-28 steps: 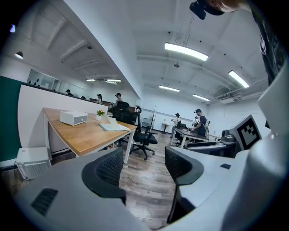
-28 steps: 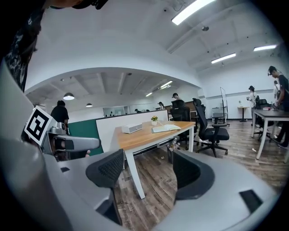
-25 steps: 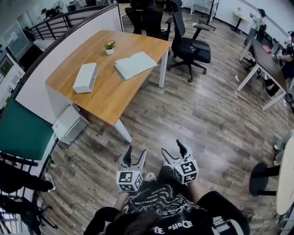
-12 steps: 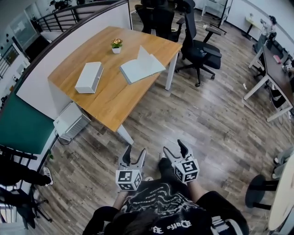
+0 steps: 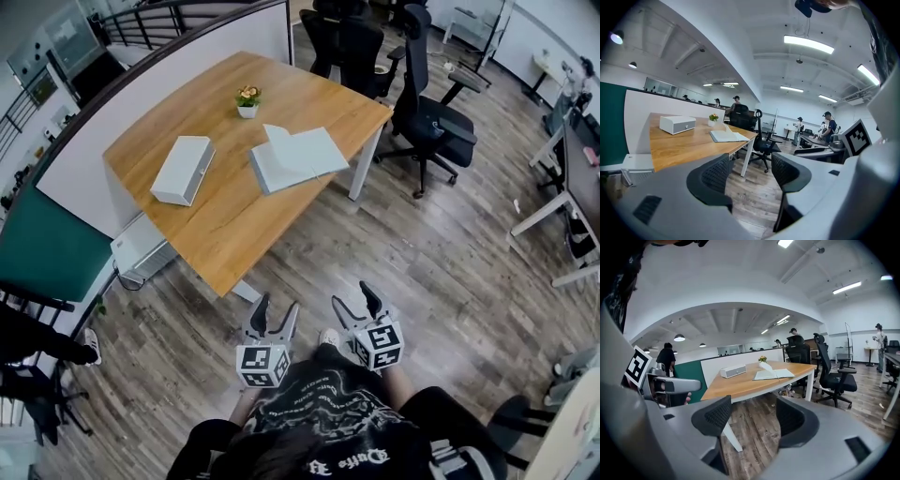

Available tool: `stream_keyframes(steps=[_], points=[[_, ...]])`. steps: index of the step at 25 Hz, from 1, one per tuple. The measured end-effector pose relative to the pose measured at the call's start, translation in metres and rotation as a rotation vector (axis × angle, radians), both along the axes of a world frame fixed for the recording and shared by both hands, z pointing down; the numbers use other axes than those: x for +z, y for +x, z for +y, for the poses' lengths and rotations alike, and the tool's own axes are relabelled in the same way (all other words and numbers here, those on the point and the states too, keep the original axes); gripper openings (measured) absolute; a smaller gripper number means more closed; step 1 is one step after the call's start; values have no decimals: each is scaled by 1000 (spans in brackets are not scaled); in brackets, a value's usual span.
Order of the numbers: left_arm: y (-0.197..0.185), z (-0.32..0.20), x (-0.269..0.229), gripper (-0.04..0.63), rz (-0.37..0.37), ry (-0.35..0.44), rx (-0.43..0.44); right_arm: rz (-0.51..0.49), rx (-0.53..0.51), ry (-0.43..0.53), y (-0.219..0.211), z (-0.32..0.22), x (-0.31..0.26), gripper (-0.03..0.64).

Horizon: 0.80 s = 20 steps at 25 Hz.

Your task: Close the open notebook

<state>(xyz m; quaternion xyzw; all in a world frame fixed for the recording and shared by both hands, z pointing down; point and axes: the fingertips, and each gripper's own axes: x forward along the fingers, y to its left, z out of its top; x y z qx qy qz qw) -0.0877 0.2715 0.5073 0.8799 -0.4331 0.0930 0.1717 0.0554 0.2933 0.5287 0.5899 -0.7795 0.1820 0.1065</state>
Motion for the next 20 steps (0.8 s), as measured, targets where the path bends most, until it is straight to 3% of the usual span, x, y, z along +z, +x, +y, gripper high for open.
stream_keyframes(steps=[10,20], points=[[72,-45,11,304,-16,-11,-25,11,-58,-37,65,-48,16,278],[86,-67,18,304,-19,-30,-35,-11,-55,-73,80,-68,26,267]])
